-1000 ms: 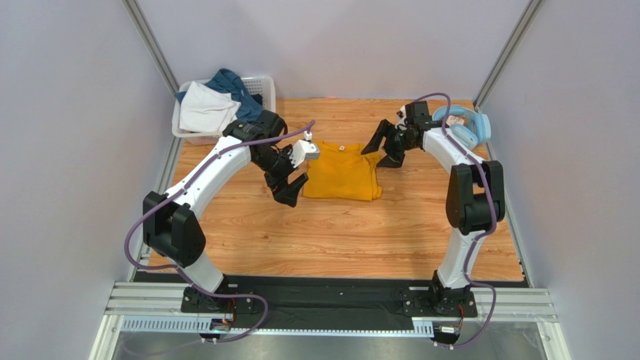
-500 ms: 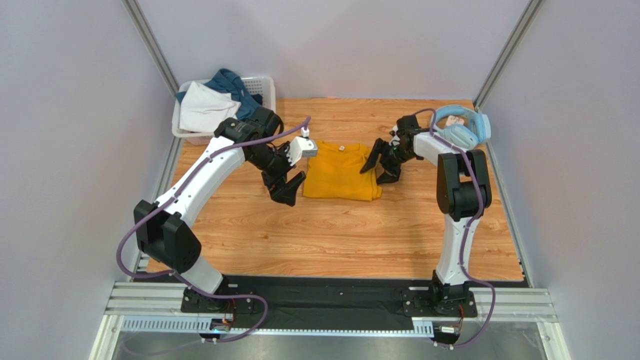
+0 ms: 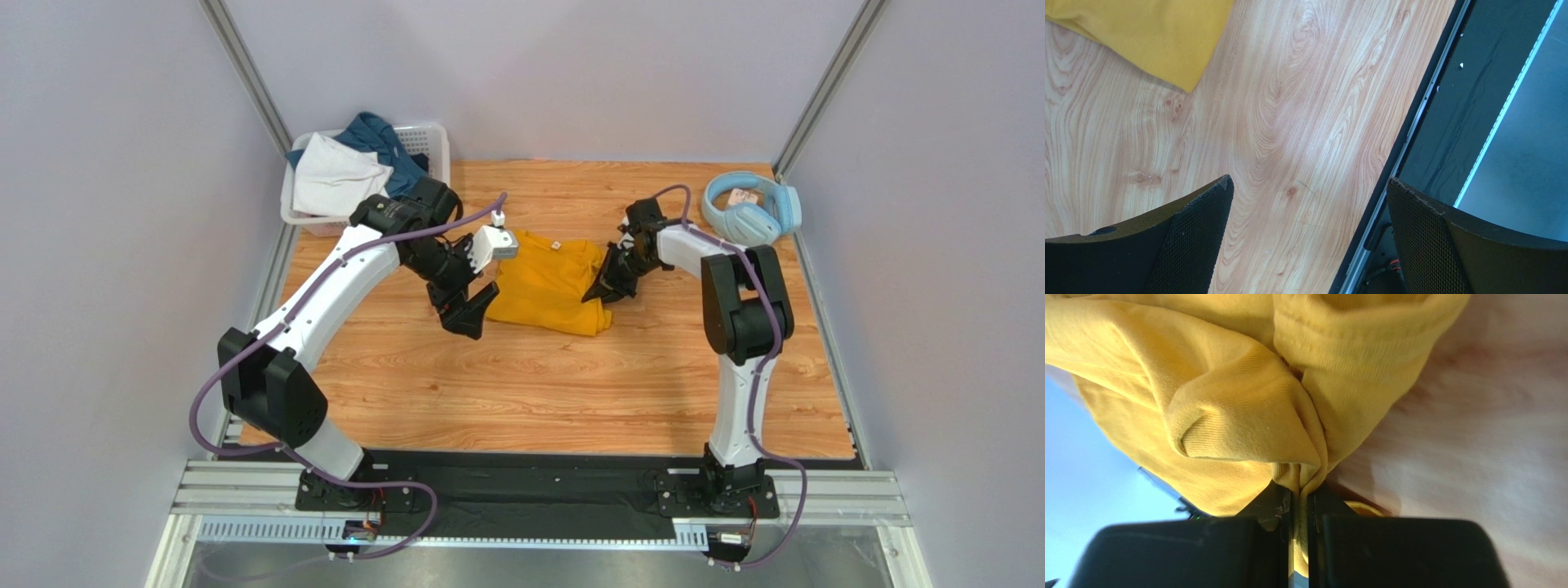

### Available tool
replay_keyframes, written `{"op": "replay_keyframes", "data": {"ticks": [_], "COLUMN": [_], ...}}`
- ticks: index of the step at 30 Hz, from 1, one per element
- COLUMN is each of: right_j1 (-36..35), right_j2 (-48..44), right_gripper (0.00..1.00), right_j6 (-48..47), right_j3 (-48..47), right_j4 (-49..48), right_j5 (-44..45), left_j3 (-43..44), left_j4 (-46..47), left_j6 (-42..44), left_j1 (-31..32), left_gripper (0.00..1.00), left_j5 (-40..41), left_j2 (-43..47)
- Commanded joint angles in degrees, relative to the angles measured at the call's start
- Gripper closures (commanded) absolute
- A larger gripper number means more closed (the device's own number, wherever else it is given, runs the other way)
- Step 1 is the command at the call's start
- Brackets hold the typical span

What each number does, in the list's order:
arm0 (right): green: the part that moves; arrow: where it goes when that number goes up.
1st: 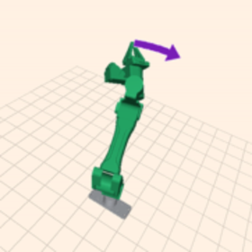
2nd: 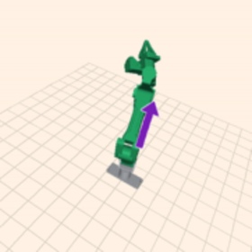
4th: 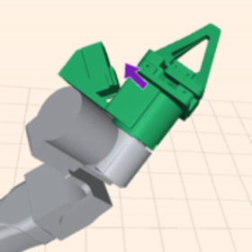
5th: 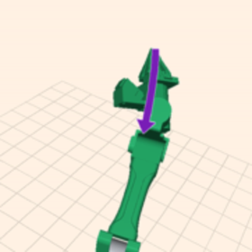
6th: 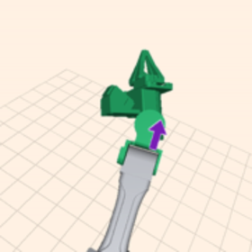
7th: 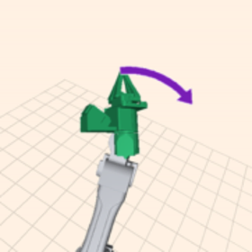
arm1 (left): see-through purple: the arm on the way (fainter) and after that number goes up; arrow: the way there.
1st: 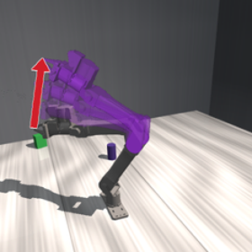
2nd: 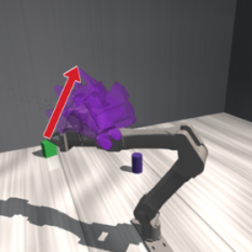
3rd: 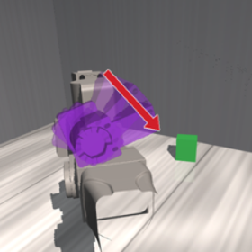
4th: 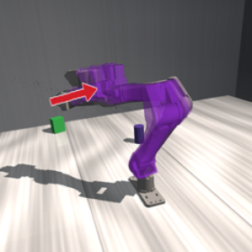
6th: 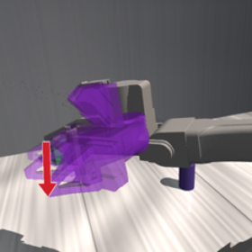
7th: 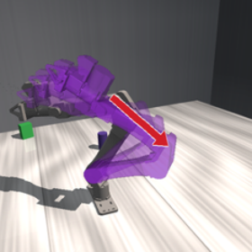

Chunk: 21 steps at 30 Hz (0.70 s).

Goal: Fold and stack the t-shirts
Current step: Neatly place the folded tshirt to the corner

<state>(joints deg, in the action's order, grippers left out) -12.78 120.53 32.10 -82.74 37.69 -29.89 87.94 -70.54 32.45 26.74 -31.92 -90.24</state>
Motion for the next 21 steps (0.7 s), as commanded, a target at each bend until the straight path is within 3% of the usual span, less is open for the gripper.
{"op": "replay_keyframes", "data": {"ticks": [1, 6, 10, 13, 16, 21], "right_j1": [0.12, 7.05, 9.26, 14.34, 21.19, 30.52], "right_j2": [-12.39, -32.7, -44.38, -51.06, -54.43, -49.26], "right_gripper": [1.0, 1.0, 1.0, 1.0, 1.0, 1.0], "right_j6": [5.5, 17.81, 20.28, 20.81, 17.92, 13.52], "right_j3": [11.08, 25.94, 24.92, 25.08, 28.06, 30.44], "right_j4": [3.43, 8.52, 22.46, 27.07, 26.38, 30.15], "right_j5": [18.59, 24.78, 38.8, 42.71, 41.94, 41.66], "left_j3": [-0.75, -0.4, 0.83, 0.74, 0.74, 0.92], "left_j4": [0.41, 0.14, -1.0, -1.35, -1.7, -2.41], "left_j6": [0.42, 1.13, 1.57, 1.92, 2.18, 2.62], "left_j1": [-0.29, -0.9, -1.34, -1.52, -1.69, -1.78], "left_gripper": [0.0, 0.0, 0.0, 0.0, 0.0, 0.0], "left_j5": [0.02, 0.11, 0.02, 0.02, 0.11, 0.19], "left_j2": [3.13, 4.54, 5.24, 5.95, 6.74, 8.14]}}
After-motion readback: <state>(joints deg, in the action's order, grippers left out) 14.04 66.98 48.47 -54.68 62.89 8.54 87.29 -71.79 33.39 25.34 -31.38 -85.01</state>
